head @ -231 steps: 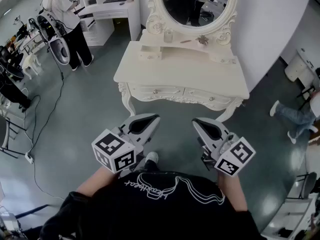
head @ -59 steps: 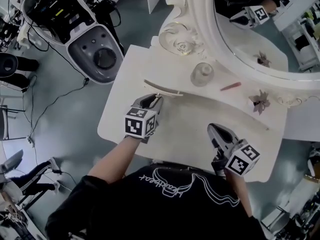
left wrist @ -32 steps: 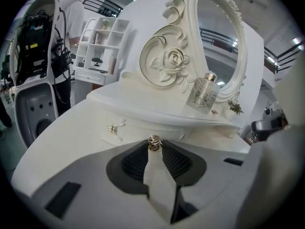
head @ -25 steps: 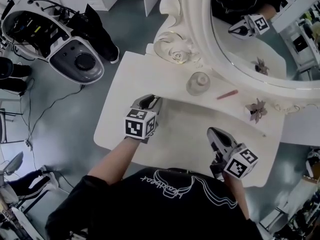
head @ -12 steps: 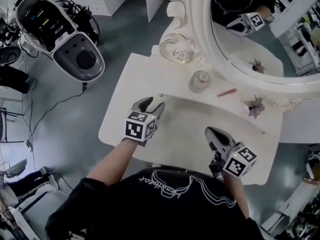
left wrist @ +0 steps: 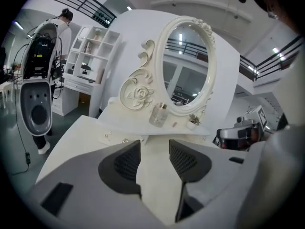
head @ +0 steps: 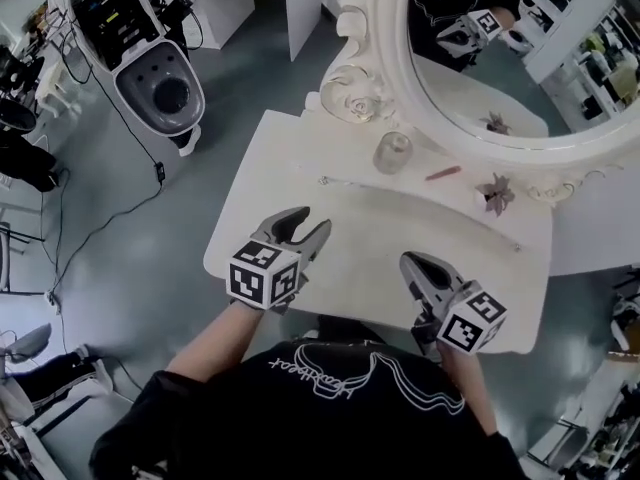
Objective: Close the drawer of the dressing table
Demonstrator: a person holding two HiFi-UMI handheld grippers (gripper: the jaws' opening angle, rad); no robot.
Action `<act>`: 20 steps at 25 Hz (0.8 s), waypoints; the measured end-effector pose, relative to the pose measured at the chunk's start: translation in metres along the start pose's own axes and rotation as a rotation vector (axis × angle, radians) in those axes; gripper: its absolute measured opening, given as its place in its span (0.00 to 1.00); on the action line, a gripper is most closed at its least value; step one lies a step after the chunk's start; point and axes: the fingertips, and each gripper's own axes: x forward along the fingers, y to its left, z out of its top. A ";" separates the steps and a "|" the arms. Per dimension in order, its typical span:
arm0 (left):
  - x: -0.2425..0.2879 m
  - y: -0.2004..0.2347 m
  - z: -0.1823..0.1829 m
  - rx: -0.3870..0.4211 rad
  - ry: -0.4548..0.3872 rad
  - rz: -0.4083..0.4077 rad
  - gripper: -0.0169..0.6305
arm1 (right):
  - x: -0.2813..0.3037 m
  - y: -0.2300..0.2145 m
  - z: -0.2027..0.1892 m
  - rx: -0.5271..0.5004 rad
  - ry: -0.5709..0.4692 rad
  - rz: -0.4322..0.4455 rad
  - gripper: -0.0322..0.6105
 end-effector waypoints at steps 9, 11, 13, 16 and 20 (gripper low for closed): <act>-0.054 -0.076 0.019 0.063 -0.074 -0.203 0.11 | -0.012 0.053 0.009 -0.050 -0.074 0.048 0.05; -0.065 -0.089 0.020 0.072 -0.090 -0.244 0.04 | -0.016 0.063 0.010 -0.063 -0.088 0.058 0.05; -0.075 -0.100 0.020 0.076 -0.106 -0.273 0.03 | -0.020 0.072 0.010 -0.072 -0.099 0.066 0.05; -0.088 -0.109 0.021 0.083 -0.128 -0.299 0.03 | -0.024 0.083 0.009 -0.080 -0.119 0.079 0.05; -0.094 -0.115 0.020 0.077 -0.132 -0.319 0.03 | -0.026 0.092 0.009 -0.089 -0.144 0.092 0.05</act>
